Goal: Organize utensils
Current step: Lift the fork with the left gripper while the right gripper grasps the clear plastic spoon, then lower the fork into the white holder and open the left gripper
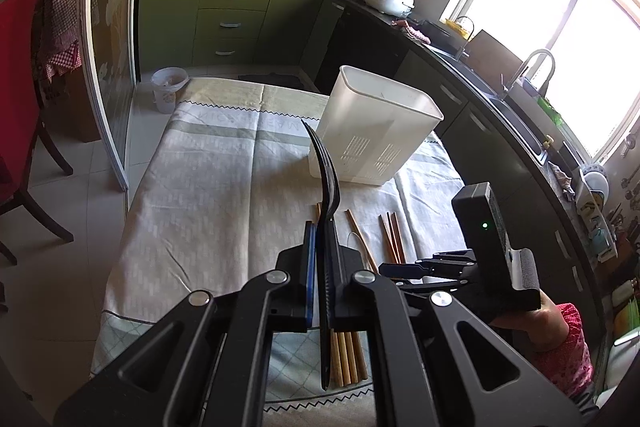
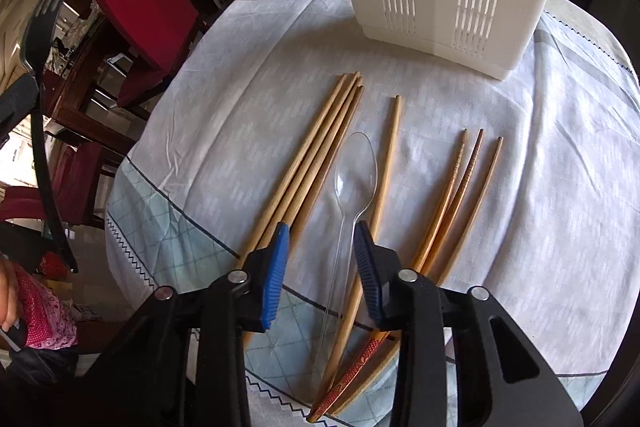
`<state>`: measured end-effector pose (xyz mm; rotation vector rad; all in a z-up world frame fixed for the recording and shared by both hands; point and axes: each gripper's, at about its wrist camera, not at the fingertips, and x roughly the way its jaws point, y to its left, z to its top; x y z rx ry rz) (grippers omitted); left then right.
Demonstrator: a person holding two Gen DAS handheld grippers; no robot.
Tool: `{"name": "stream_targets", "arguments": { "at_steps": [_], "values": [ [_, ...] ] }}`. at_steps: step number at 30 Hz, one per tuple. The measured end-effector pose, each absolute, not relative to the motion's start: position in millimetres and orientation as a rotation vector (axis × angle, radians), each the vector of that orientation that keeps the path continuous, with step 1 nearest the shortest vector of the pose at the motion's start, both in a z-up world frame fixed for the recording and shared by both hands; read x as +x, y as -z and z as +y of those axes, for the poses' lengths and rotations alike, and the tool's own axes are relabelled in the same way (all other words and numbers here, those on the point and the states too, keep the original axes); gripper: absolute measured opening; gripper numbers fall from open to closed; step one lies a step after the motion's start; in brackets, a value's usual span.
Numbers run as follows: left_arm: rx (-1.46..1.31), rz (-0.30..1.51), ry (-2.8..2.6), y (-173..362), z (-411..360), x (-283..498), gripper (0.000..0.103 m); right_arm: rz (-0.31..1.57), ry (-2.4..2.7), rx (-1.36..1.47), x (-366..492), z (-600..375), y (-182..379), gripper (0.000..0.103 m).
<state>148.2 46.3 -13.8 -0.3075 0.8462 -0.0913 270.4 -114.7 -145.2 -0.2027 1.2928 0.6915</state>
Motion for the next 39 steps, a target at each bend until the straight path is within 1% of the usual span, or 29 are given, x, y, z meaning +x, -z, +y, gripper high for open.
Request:
{"name": "stream_targets", "arguments": {
  "at_steps": [12, 14, 15, 18, 21, 28, 33, 37, 39],
  "values": [
    [-0.3, 0.855, 0.114, 19, 46, 148, 0.004, 1.346, -0.601, -0.356, 275, -93, 167, 0.023],
    [-0.295, 0.856, 0.117, 19, 44, 149, 0.004, 1.332, -0.577, -0.393, 274, -87, 168, 0.019],
    [-0.295, 0.855, 0.118, 19, 44, 149, 0.004, 1.319, -0.564, -0.403, 273, -84, 169, 0.012],
    [-0.299, 0.851, 0.122, 18, 43, 150, 0.004, 1.289, -0.557, -0.402, 270, -78, 171, 0.011],
    [-0.295, 0.84, 0.122, 15, 42, 151, 0.004, 1.251, -0.584, -0.323, 268, -83, 167, 0.009],
    [-0.296, 0.775, 0.132, -7, 36, 163, 0.004, 1.046, -0.701, -0.024, 257, -126, 118, 0.009],
    [-0.286, 0.639, 0.12, -43, 29, 196, 0.004, 0.875, -0.72, 0.135, 239, -169, 89, 0.009],
    [-0.25, 0.495, 0.119, -68, 13, 232, 0.004, 0.812, -0.72, 0.234, 230, -204, 79, 0.009],
    [-0.23, 0.427, 0.122, -72, 5, 251, 0.004, 0.796, -0.717, 0.265, 224, -220, 76, 0.009]
  ]
}}
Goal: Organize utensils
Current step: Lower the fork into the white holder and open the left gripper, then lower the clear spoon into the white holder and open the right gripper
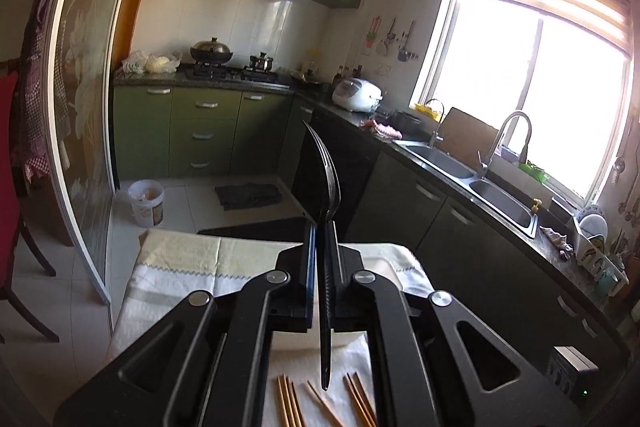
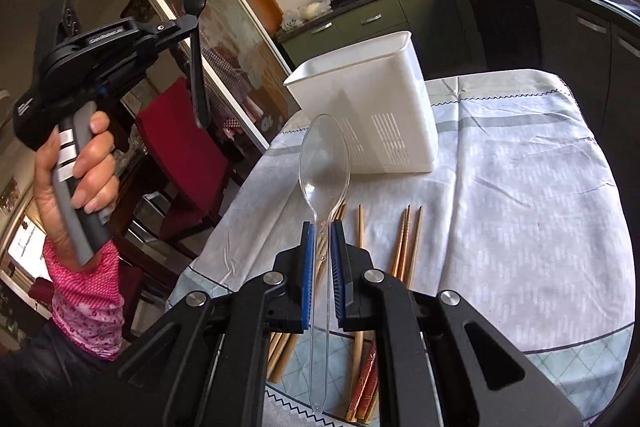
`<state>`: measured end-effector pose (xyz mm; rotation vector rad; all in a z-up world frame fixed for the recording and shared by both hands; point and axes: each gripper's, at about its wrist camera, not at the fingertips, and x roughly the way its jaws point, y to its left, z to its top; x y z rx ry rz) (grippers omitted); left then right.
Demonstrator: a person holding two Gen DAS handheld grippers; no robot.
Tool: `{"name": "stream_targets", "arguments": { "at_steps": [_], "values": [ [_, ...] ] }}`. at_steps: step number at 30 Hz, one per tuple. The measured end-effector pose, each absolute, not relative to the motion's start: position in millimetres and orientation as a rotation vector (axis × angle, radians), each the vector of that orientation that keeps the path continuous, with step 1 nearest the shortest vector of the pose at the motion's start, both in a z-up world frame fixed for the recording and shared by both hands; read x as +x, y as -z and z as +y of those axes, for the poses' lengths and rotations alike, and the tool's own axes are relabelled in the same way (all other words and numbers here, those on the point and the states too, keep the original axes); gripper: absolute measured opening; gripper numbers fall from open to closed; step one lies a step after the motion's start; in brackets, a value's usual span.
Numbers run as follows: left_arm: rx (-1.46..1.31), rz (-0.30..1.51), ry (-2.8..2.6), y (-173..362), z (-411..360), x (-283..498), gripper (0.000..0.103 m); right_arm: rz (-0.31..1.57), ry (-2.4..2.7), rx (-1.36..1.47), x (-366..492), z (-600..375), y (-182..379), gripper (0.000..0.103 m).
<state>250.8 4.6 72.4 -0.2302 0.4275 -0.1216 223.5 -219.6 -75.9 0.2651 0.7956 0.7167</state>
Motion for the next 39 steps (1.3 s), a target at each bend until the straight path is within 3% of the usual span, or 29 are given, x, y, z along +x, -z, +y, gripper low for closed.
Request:
{"name": "stream_targets", "arguments": {
  "at_steps": [9, 19, 22, 26, 31, 35, 39],
  "values": [
    [-0.076, 0.286, 0.029, -43, -33, 320, 0.004, 0.734, -0.691, 0.317, 221, -256, 65, 0.009],
    [-0.033, 0.338, 0.024, 4, -45, 332, 0.005, 0.704, -0.686, 0.307, 228, -266, 54, 0.01],
    [-0.037, 0.353, 0.031, 9, -43, 329, 0.012, 0.678, -0.674, 0.29, 233, -262, 43, 0.009],
    [-0.044, 0.346, 0.037, 6, -39, 322, 0.03, 0.617, -0.656, 0.25, 241, -252, 20, 0.01],
    [-0.135, 0.342, 0.021, -5, -17, 293, 0.032, 0.46, -0.6, 0.194, 257, -230, -22, 0.009],
    [-0.234, 0.312, -0.024, -6, 7, 251, 0.042, 0.276, -0.496, 0.132, 281, -203, -53, 0.009],
    [-0.296, 0.237, -0.089, 6, 26, 214, 0.043, 0.162, -0.413, 0.099, 313, -174, -61, 0.01]
  ]
}}
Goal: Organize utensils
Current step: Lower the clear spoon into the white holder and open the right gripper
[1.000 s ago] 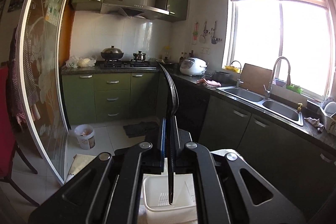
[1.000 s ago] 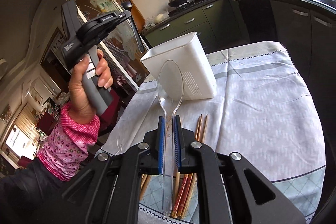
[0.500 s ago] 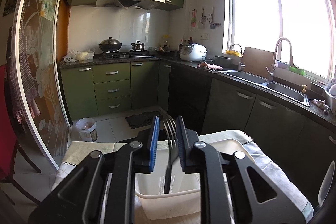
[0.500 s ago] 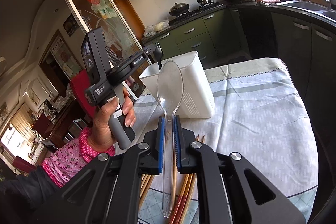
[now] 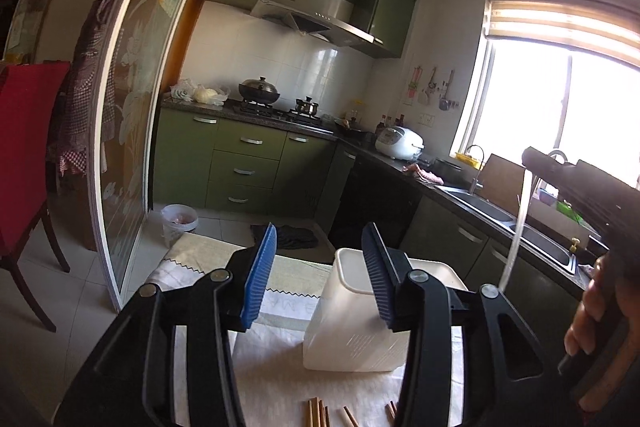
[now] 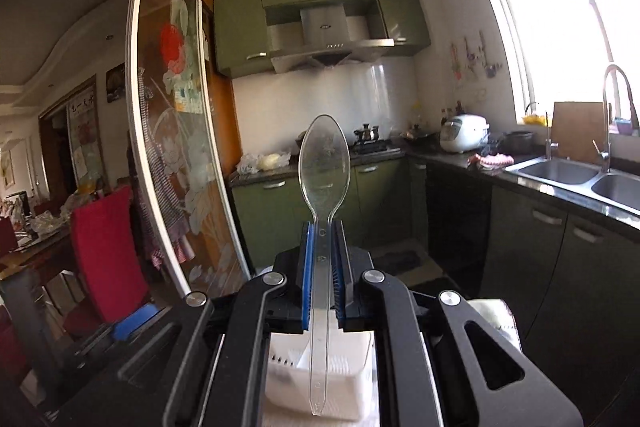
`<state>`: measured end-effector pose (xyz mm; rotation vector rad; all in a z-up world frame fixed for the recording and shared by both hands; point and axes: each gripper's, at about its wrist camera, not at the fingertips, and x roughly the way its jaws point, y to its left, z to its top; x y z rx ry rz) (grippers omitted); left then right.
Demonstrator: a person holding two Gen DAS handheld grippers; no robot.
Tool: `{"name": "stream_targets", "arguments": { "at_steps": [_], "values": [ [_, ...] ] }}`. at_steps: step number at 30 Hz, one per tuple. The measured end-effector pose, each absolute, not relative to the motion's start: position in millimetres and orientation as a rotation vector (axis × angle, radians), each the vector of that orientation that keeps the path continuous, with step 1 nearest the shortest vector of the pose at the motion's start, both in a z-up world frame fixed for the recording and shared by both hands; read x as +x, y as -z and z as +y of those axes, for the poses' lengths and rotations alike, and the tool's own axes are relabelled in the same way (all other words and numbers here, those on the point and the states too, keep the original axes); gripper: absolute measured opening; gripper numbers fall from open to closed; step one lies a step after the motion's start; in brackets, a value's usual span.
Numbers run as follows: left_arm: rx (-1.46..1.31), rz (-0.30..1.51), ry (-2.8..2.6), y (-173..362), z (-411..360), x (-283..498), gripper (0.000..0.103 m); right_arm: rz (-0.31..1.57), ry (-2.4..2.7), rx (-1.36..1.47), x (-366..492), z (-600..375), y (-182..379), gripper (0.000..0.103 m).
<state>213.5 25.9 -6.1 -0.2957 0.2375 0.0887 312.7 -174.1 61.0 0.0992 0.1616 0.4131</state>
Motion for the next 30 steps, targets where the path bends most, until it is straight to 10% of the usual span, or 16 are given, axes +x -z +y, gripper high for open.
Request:
{"name": "stream_targets", "arguments": {
  "at_steps": [23, 30],
  "values": [
    [-0.322, 0.324, -0.107, 37, 44, 217, 0.044, 0.295, -0.333, 0.002, 362, -142, 40, 0.011],
    [-0.26, 0.421, -0.098, 36, 35, 213, 0.045, 0.293, -0.339, -0.015, 343, -148, 43, 0.03]
  ]
}}
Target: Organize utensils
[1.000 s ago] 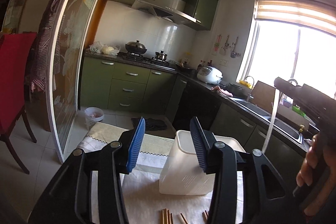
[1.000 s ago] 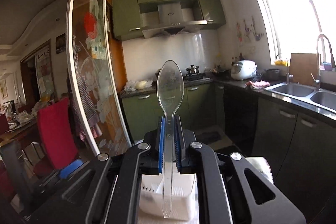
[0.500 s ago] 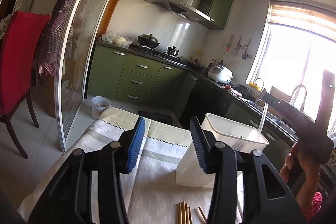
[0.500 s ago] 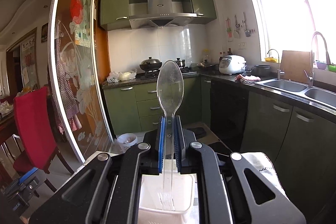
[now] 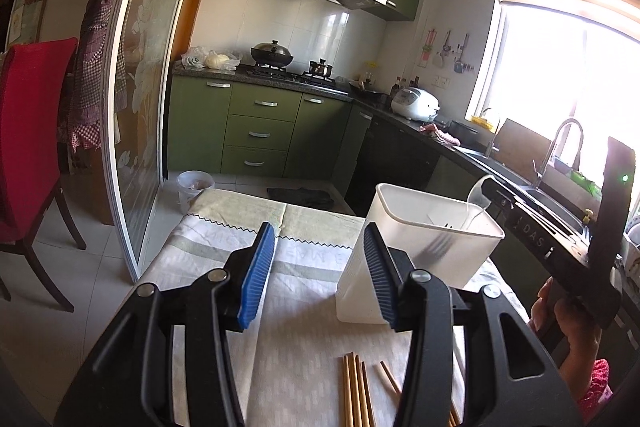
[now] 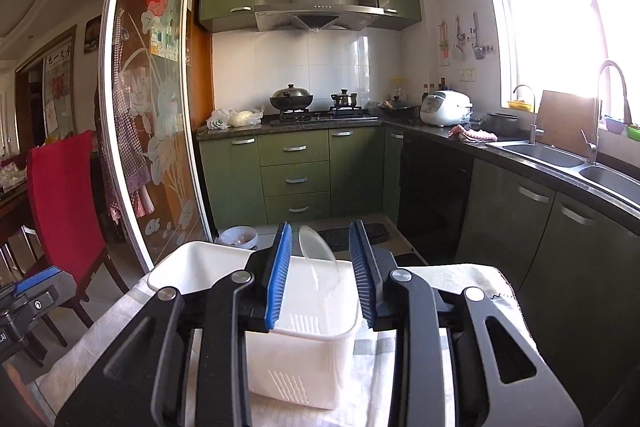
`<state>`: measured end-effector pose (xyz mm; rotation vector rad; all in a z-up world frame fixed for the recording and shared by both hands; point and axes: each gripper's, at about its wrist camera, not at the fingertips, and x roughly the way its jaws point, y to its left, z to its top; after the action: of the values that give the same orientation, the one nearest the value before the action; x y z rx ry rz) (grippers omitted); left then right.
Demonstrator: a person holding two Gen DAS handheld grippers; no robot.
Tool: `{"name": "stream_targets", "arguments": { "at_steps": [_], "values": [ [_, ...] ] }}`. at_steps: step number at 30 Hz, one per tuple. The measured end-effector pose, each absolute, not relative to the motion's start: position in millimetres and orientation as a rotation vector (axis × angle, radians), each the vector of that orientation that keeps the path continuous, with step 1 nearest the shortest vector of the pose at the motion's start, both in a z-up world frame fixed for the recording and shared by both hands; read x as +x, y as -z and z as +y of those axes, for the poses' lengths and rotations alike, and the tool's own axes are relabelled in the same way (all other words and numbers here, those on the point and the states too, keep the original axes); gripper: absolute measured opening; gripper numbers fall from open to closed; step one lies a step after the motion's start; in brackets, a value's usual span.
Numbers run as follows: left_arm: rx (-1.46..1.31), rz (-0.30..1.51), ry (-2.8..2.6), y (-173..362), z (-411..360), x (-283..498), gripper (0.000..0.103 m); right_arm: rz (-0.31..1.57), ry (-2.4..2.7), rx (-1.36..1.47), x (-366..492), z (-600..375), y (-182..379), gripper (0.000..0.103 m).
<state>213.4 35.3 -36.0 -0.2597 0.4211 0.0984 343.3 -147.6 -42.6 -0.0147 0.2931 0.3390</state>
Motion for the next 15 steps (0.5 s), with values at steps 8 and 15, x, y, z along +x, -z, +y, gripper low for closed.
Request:
{"name": "stream_targets", "arguments": {
  "at_steps": [8, 15],
  "values": [
    [-0.182, 0.604, -0.106, 50, 21, 210, 0.055, 0.262, -0.326, 0.09, 296, -207, 37, 0.042],
    [-0.087, 0.934, -0.056, 96, -1, 231, 0.054, 0.28, -0.228, 0.187, 270, -271, 70, 0.047]
  ]
}}
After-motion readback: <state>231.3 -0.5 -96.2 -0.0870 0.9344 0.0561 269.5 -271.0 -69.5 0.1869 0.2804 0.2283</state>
